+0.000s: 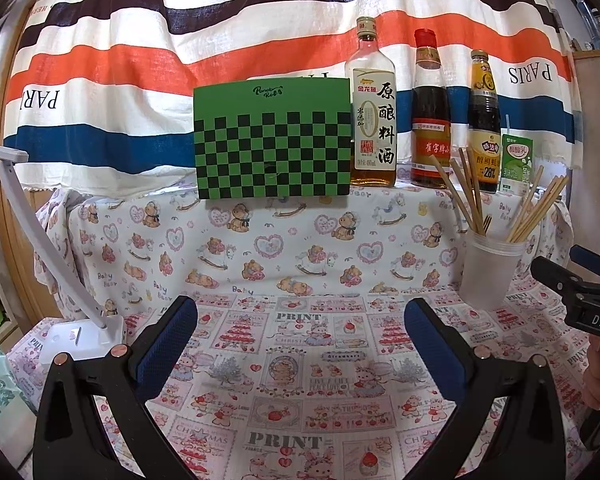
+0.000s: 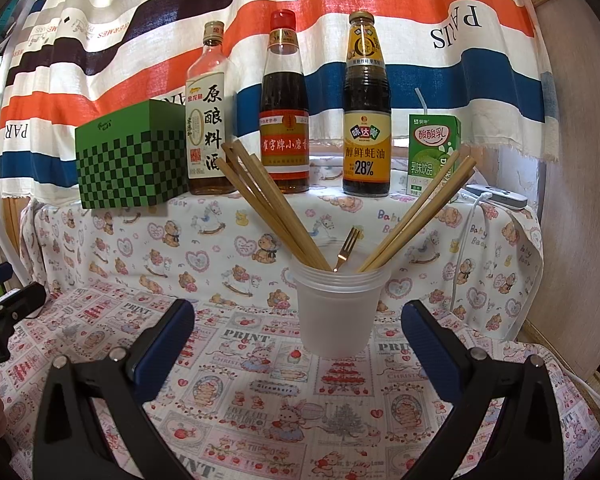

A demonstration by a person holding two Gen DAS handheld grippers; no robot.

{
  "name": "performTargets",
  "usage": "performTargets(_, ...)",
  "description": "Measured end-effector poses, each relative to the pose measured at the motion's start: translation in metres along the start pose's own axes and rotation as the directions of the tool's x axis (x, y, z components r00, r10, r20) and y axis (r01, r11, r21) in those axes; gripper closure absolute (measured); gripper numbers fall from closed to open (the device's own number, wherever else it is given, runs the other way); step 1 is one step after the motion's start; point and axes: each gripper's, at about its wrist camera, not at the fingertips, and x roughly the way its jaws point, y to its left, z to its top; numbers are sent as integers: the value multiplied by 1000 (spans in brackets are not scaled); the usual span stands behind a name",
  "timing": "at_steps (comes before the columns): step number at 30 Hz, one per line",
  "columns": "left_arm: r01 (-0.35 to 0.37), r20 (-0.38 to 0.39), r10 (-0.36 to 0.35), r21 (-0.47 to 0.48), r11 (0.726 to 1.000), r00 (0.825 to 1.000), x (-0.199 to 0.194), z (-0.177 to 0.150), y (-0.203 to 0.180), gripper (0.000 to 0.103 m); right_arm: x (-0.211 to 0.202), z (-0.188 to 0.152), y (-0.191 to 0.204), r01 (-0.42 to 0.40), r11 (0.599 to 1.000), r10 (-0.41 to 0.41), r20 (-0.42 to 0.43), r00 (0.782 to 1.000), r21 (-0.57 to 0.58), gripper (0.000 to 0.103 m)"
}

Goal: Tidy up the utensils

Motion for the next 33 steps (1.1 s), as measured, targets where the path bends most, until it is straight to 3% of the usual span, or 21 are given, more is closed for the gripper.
performTargets(33,-19,-1,19,-8,1000,1000,0,0,4,0,0,-1,0,11,1000,-11,-5,1000,6,0)
